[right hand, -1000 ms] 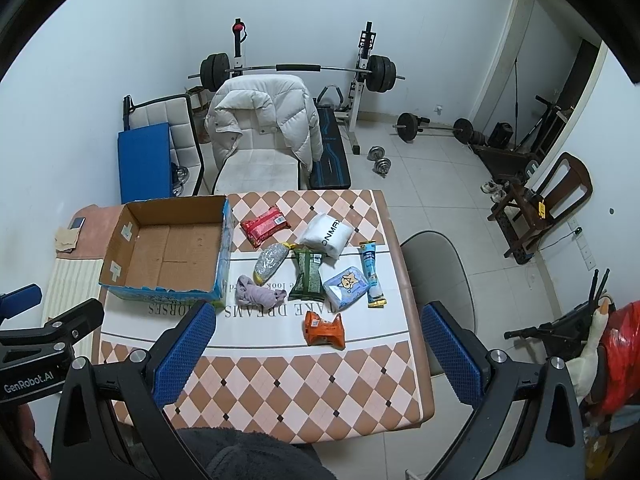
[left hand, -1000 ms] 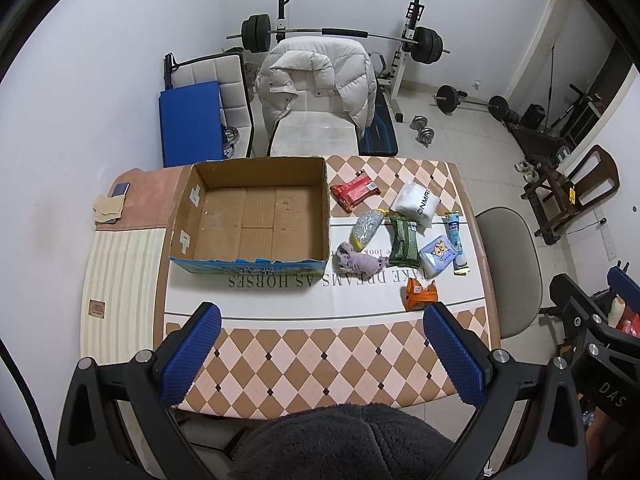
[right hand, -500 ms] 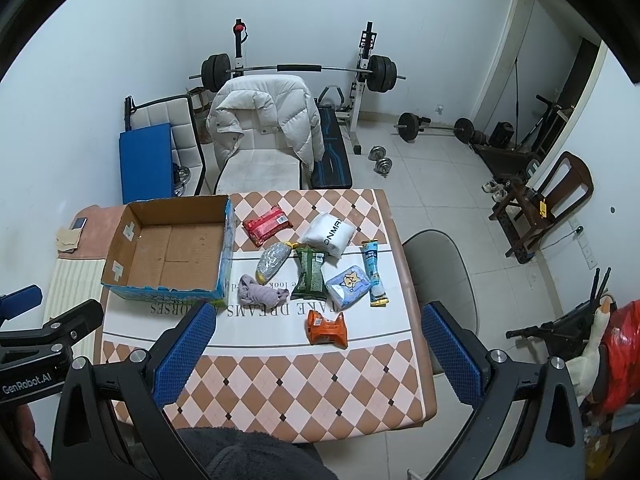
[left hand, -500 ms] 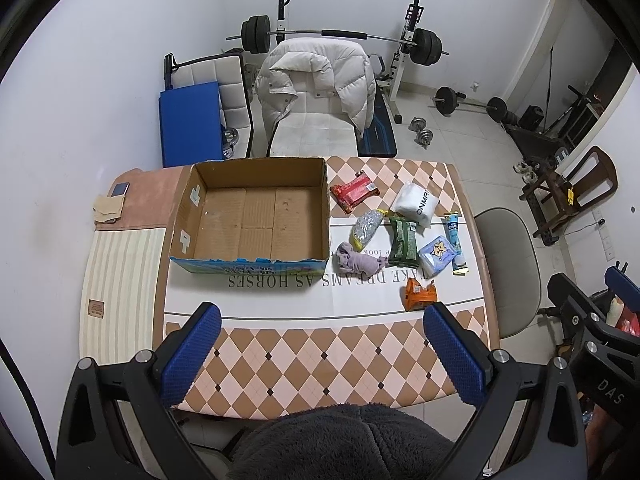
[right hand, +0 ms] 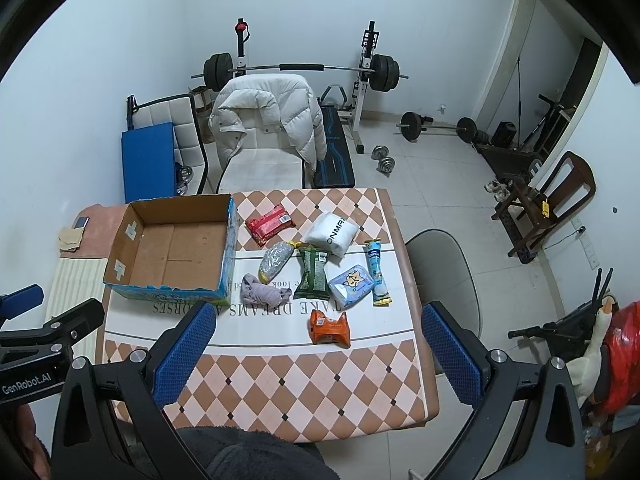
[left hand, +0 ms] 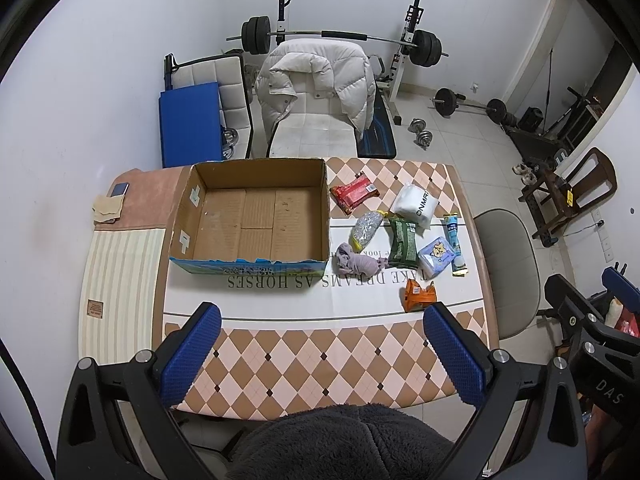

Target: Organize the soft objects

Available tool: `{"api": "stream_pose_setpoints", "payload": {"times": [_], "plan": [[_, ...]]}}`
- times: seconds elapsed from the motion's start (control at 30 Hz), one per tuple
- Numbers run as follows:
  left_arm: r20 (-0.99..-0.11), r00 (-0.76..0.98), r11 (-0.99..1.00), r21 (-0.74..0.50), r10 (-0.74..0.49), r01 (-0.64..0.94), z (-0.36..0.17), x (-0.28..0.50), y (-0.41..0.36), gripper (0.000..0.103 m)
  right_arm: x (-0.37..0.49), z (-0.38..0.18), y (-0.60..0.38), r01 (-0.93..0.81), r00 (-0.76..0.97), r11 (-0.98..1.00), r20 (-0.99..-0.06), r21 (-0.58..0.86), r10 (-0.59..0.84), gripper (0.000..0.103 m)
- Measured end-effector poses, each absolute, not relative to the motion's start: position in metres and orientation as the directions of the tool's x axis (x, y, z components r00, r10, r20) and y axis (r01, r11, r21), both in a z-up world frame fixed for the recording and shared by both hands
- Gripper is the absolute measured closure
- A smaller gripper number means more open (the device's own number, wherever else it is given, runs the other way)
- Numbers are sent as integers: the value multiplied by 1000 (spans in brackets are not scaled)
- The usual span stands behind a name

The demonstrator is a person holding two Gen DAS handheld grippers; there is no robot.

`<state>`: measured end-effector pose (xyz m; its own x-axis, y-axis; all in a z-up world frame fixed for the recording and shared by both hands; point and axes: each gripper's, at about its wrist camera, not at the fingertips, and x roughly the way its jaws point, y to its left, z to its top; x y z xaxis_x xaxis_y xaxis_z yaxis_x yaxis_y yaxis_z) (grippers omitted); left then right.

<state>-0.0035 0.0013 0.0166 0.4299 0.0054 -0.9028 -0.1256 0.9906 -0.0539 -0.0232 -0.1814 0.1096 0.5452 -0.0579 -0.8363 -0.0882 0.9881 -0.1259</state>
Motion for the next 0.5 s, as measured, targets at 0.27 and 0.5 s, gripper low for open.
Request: {"api": "stream_pose_setpoints", "payload": {"times": [0.27,0.5], "plan": [[-902,432,991,-53,6,-126,18,-2,0,0,-23,110,-181,-87,546,988,-836,-125,-58,0],[-901,434,990,-53,8,-128,19,-1,-1,0,-22,109,-182,-86,548,988,-835,-125,-58,0]]}}
